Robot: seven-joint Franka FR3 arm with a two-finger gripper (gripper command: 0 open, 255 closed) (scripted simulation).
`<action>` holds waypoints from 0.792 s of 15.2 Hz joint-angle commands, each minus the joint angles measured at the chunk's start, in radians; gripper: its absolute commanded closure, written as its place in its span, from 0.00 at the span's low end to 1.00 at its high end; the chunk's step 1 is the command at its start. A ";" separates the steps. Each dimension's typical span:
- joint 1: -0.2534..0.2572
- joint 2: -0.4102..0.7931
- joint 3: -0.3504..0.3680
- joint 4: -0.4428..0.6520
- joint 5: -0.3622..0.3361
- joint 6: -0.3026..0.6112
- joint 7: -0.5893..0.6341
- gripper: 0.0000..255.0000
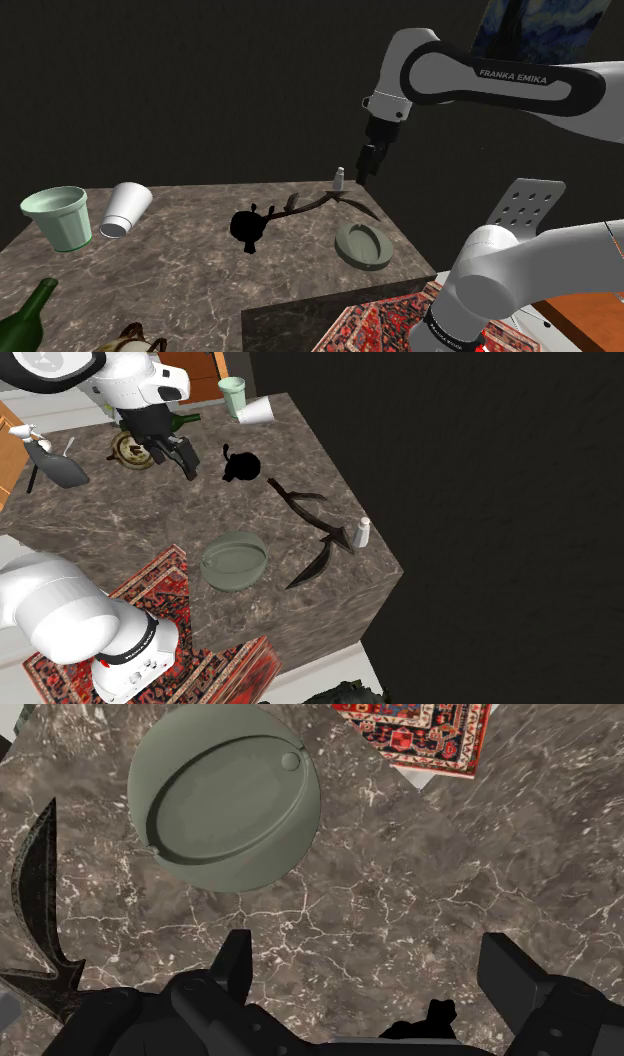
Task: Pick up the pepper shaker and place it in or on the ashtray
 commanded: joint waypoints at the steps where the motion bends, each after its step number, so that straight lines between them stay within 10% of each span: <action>1: 0.000 0.000 0.000 0.000 0.000 0.000 0.000 0.00; 12: -0.057 0.264 -0.151 0.026 -0.125 0.240 -0.218 0.00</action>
